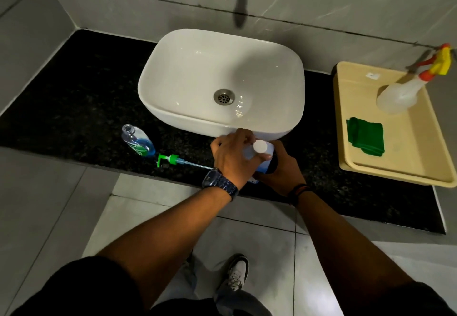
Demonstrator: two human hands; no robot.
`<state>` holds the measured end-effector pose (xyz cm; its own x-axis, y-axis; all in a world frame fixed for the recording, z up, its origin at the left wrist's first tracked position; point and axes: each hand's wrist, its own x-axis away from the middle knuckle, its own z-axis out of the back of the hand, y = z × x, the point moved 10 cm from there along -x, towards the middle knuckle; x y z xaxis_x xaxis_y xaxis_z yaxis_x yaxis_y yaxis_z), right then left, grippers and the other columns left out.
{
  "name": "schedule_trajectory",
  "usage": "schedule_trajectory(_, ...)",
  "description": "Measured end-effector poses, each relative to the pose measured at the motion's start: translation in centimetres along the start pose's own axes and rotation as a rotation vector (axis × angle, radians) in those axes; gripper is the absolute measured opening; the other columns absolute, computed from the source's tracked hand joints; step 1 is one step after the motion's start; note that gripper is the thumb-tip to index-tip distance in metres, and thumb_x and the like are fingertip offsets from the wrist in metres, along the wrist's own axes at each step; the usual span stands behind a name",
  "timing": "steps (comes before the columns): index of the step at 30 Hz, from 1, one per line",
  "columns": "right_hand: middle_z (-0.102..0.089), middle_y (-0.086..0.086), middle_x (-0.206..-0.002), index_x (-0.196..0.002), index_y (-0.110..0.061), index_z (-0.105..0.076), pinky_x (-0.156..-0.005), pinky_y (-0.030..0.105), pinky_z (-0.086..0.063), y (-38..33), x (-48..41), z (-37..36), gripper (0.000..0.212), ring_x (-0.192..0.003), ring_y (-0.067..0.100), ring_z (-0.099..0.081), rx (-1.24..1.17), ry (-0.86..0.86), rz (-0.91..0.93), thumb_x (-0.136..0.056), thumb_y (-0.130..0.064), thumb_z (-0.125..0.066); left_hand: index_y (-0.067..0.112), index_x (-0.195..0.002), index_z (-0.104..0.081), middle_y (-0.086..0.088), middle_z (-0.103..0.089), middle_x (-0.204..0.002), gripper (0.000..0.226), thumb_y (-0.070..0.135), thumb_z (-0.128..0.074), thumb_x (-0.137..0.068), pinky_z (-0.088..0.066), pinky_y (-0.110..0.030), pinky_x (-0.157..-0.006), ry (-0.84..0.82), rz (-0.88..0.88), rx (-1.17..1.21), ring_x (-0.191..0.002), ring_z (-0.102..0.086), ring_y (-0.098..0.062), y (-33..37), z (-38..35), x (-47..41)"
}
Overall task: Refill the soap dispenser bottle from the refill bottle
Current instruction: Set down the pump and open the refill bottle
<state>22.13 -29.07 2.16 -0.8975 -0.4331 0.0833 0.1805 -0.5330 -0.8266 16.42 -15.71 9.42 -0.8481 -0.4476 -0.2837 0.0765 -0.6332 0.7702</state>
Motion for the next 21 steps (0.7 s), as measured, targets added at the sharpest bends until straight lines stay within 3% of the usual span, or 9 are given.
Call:
schedule_trajectory(2,-0.054,-0.017,-0.107,-0.121,-0.033,-0.044,-0.065,-0.005,-0.036,0.1,0.0,0.1,0.075,-0.095,-0.002,-0.05,0.005,0.004,0.005,-0.058,-0.032,-0.086,0.028,-0.083,-0.057,0.014,-0.064,-0.083,0.046,0.055,-0.079,-0.053,-0.023,-0.024,-0.077,0.024,-0.031,-0.003,-0.084,-0.056,-0.009,0.0,0.7,0.0)
schedule_trajectory(6,-0.051,-0.022,-0.101,-0.113,-0.044,-0.04,-0.061,-0.007,-0.033,0.2,0.1,0.2,0.073,-0.089,-0.005,-0.048,0.016,0.033,-0.019,-0.057,-0.038,-0.085,0.032,-0.084,-0.053,0.016,-0.057,-0.075,0.042,0.046,-0.081,-0.056,-0.024,-0.027,-0.072,0.044,-0.07,0.017,-0.082,-0.053,-0.011,-0.3,1.9,0.0)
schedule_trajectory(10,-0.055,-0.015,-0.107,-0.119,-0.035,-0.042,-0.063,-0.005,-0.034,0.2,0.1,0.0,0.075,-0.095,-0.001,-0.049,0.027,0.027,-0.027,-0.057,-0.037,-0.086,0.028,-0.101,-0.06,0.01,-0.063,-0.099,0.06,0.044,-0.086,-0.049,-0.031,-0.026,-0.077,-0.002,-0.032,0.039,-0.096,-0.053,-0.015,-0.4,1.2,-1.1)
schedule_trajectory(12,-0.058,-0.01,-0.112,-0.121,-0.031,-0.043,-0.066,-0.004,-0.034,0.2,0.0,0.0,0.076,-0.096,0.0,-0.05,0.028,0.023,-0.035,-0.058,-0.038,-0.085,0.025,-0.107,-0.06,0.007,-0.064,-0.107,0.066,0.043,-0.086,-0.049,-0.042,-0.036,-0.085,-0.056,-0.046,0.073,-0.101,-0.055,-0.016,0.3,0.4,-1.7)
schedule_trajectory(14,-0.06,-0.006,-0.116,-0.123,-0.029,-0.043,-0.072,0.001,-0.036,0.1,0.1,0.0,0.077,-0.098,0.001,-0.05,0.03,0.021,-0.03,-0.059,-0.037,-0.085,0.023,-0.109,-0.061,0.005,-0.064,-0.112,0.065,0.037,-0.086,-0.052,-0.043,-0.047,-0.087,-0.112,-0.053,0.096,-0.104,-0.056,-0.018,1.2,-0.6,-2.0)
schedule_trajectory(18,-0.061,0.003,-0.121,-0.128,-0.022,-0.042,-0.081,0.017,-0.041,-0.4,0.2,0.3,0.083,-0.102,0.007,-0.053,0.053,0.014,0.016,-0.059,-0.027,-0.086,0.021,-0.112,-0.062,0.005,-0.065,-0.114,0.058,0.025,-0.085,-0.059,-0.04,-0.047,-0.094,-0.256,0.0,0.189,-0.108,-0.057,-0.014,1.7,-2.9,-1.9)
schedule_trajectory(21,-0.061,0.002,-0.119,-0.13,-0.022,-0.041,-0.081,0.018,-0.042,-0.4,0.2,0.4,0.083,-0.102,0.01,-0.055,0.055,-0.01,0.027,-0.06,-0.023,-0.086,0.019,-0.114,-0.061,0.002,-0.067,-0.112,0.06,0.024,-0.085,-0.06,-0.041,-0.046,-0.096,-0.34,-0.007,0.189,-0.107,-0.059,-0.016,1.8,-3.4,-1.1)
